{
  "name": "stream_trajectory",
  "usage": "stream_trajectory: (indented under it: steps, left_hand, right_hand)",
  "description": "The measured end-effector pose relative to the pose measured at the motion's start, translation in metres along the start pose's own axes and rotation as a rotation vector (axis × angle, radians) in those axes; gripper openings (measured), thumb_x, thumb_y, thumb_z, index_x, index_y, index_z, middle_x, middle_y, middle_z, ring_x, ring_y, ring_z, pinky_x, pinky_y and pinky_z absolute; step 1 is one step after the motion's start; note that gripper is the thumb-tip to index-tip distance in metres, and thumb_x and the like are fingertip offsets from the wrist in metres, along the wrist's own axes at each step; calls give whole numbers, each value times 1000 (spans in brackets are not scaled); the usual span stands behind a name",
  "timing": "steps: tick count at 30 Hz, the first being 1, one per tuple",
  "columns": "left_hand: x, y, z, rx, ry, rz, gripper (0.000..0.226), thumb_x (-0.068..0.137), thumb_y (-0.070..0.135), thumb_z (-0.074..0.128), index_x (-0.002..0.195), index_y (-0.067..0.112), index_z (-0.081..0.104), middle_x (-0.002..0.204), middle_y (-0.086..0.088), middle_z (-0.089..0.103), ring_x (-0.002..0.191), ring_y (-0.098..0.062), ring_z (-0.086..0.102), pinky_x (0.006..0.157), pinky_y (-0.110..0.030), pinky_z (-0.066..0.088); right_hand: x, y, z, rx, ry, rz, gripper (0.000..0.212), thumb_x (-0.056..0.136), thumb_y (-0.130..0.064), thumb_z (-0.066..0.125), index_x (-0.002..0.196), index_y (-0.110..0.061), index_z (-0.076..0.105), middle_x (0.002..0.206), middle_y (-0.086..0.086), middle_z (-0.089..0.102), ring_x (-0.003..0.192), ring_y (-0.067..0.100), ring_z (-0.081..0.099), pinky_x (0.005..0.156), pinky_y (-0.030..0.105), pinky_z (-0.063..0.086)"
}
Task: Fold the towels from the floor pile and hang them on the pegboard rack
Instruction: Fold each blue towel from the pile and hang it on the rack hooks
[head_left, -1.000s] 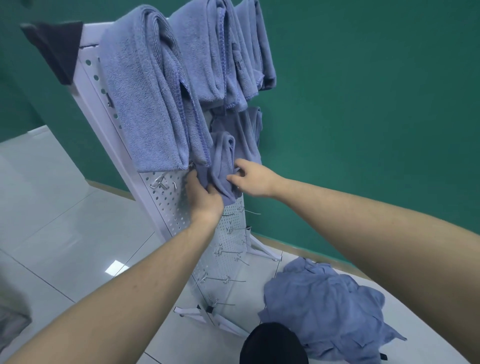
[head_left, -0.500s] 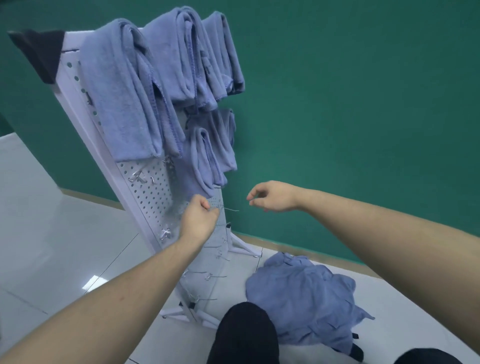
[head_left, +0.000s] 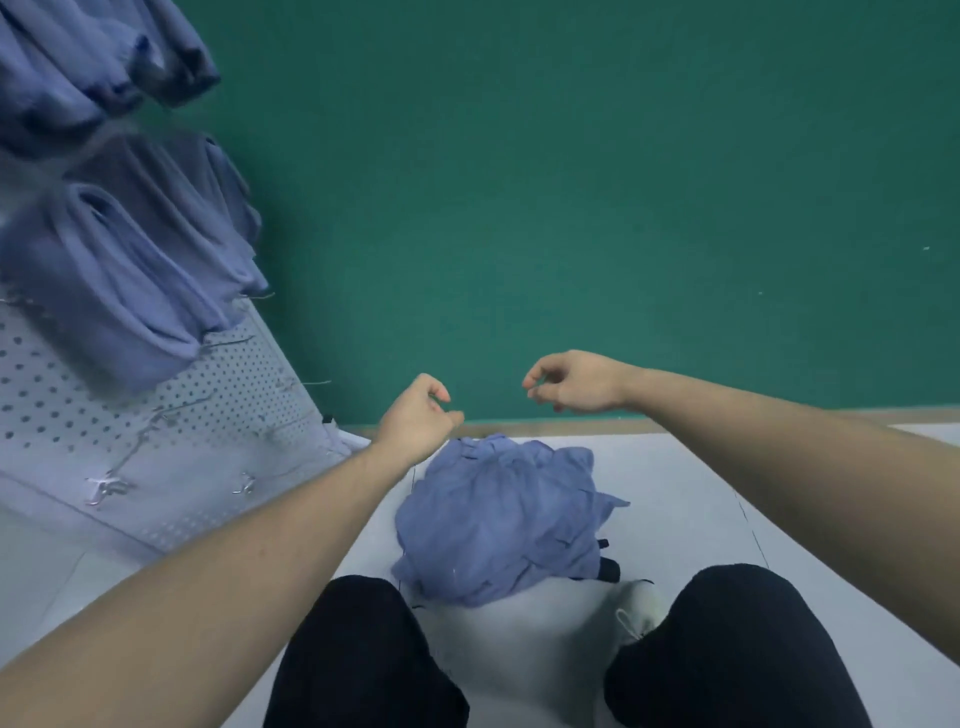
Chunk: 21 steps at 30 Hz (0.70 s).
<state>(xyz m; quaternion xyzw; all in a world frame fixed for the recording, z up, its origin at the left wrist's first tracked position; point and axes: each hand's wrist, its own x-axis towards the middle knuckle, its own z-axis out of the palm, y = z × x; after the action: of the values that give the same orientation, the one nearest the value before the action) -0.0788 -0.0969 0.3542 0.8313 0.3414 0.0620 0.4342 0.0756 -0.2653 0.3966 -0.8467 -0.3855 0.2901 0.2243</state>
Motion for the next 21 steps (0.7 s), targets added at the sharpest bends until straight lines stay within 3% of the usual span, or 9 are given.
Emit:
stream_trajectory:
  steps: [3,9,12,15,18,21]
  left_hand:
    - [23,-9,39,22,-117,-28,20,85,19,69,91,25,50,74,2,57,66,-21,53,68,-32,43]
    - [76,-55,111,68,-236,-74,18,84,18,68,81,23,51,81,3,60,65,-17,50,61,-26,39]
    - [100,-83,139,87,-277,-111,21,81,31,67,74,23,49,79,7,58,74,-18,52,70,-29,39]
    - [123,-113,165,102,-277,-132,22,71,45,61,77,27,50,81,9,59,81,-17,56,77,-31,42]
    - [148,-152,196,96,-273,-131,20,81,31,68,85,18,54,90,0,59,86,-18,53,70,-26,38]
    - [169,-190,223,57,-287,-190,21,89,17,68,102,14,52,101,-1,57,93,-17,53,70,-22,37]
  right_hand:
    - [11,49,11,84,10,103,11,96,-22,59,106,-23,62,109,12,70,81,21,63,61,23,49]
    - [62,129,61,255,10,293,19,96,-18,57,114,-21,63,102,6,70,87,23,64,71,28,50]
    - [93,165,96,327,21,371,18,95,-12,56,107,-22,63,99,9,68,80,23,59,68,29,48]
    - [126,198,133,307,-45,436,24,93,-14,57,114,-22,64,111,13,70,83,26,63,75,35,53]
    - [157,225,165,260,-142,486,35,93,-18,58,128,-25,59,117,9,68,91,23,63,88,38,54]
    - [185,247,193,197,-207,497,51,95,-23,62,143,-24,46,137,2,58,117,21,58,101,33,48]
